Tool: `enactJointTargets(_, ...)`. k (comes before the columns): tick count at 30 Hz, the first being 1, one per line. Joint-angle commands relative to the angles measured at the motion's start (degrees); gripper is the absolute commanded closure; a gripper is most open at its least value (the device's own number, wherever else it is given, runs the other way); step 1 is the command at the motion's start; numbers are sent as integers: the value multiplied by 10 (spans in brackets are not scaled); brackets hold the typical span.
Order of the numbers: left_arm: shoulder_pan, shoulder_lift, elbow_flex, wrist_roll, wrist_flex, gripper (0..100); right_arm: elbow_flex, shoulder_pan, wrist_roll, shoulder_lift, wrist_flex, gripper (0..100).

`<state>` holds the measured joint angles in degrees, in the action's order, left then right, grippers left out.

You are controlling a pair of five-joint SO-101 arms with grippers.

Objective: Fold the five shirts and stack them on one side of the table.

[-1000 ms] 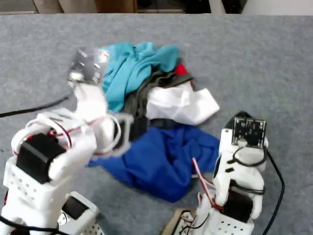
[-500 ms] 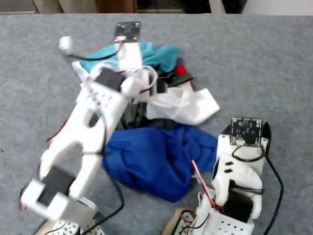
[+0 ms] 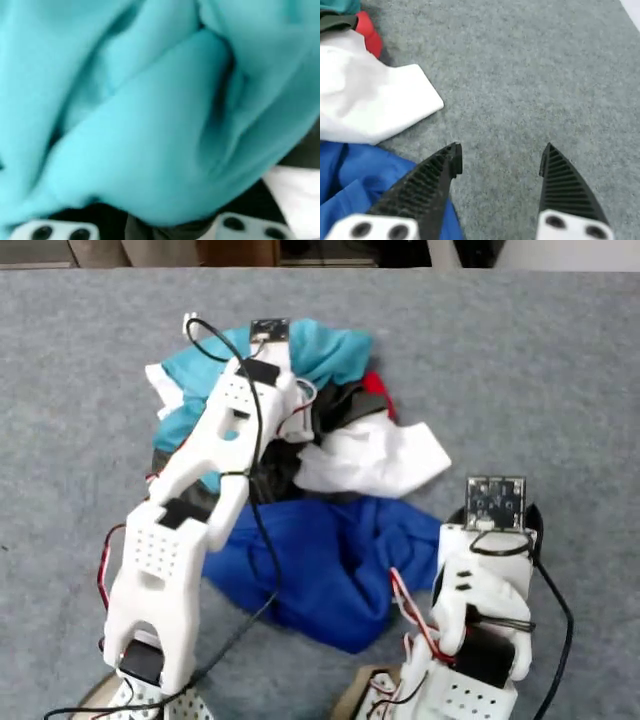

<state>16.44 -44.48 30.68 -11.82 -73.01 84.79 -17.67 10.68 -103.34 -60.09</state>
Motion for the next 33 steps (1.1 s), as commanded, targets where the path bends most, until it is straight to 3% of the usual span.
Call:
enactJointTargets(1,-18,-49,60,5,-17,933,0,-3,-1,-55,-1,737)
enactJointTargets(3,-19,-63,93,5,-49,985,0,-3,-1,-55,-1,737)
enactJointTargets(9,-68,-87,155,0,-113,981,20,-3,-1,-55,-1,737)
enactJointTargets(24,-440,-79,476,40,-249,981,24,5,-1,-55,3,737)
enactJointTargets(33,-561,-73,491,45,-279,981,24,90,-1,-55,3,737)
